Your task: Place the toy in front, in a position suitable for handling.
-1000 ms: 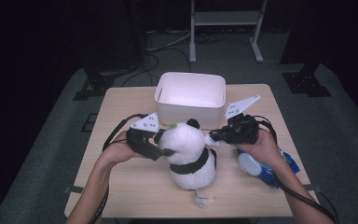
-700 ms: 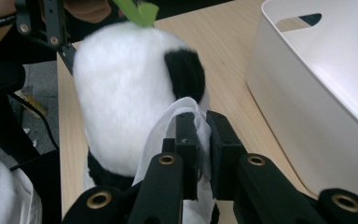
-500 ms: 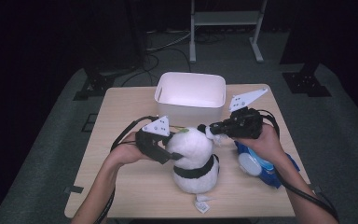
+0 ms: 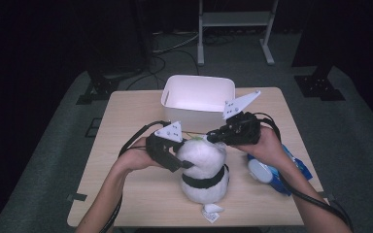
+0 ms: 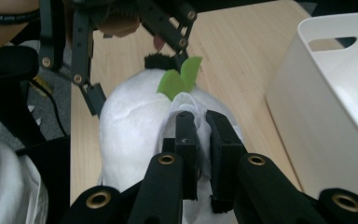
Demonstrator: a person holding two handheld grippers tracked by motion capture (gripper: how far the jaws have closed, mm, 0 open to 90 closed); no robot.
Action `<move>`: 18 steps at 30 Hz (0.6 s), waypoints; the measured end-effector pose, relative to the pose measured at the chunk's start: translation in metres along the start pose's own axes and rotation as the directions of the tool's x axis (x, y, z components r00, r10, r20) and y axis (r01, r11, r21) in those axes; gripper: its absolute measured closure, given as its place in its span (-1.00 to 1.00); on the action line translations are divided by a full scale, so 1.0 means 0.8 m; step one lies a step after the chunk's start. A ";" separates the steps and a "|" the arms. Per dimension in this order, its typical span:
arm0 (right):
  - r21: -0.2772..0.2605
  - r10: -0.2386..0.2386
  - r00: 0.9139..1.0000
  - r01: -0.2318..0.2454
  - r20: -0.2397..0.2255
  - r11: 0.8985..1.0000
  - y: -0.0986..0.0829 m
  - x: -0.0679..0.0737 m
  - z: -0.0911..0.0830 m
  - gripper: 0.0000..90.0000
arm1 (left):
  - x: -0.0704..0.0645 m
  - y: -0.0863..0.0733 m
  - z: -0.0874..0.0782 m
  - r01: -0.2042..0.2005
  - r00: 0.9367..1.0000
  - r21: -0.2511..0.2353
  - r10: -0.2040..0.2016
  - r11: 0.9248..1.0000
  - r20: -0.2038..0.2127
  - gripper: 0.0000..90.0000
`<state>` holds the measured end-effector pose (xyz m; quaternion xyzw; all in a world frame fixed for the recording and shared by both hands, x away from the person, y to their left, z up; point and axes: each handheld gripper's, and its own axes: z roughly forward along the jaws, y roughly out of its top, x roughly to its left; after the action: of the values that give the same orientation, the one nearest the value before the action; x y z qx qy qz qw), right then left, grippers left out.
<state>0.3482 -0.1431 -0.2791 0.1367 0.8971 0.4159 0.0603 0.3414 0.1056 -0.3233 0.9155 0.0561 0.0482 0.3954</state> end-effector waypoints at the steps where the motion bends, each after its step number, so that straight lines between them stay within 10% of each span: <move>1: 0.005 0.002 1.000 -0.002 0.000 1.000 -0.001 0.001 0.000 0.85 | 0.001 -0.001 0.000 0.010 1.000 -0.006 -0.010 1.000 0.007 -0.44; 13: -0.007 -0.004 0.999 0.004 -0.039 1.000 -0.022 0.005 -0.012 0.84 | 0.016 -0.012 -0.002 0.155 0.983 -0.080 -0.145 0.985 0.116 -0.77; 18: -0.013 -0.012 0.999 0.012 -0.037 1.000 -0.023 0.008 -0.017 0.84 | 0.016 -0.018 0.005 0.169 0.973 -0.103 -0.149 0.980 0.174 -0.58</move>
<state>0.3355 -0.1621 -0.2843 0.1233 0.8961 0.4237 0.0471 0.3541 0.1139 -0.3359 0.8841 0.0934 -0.0564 0.4544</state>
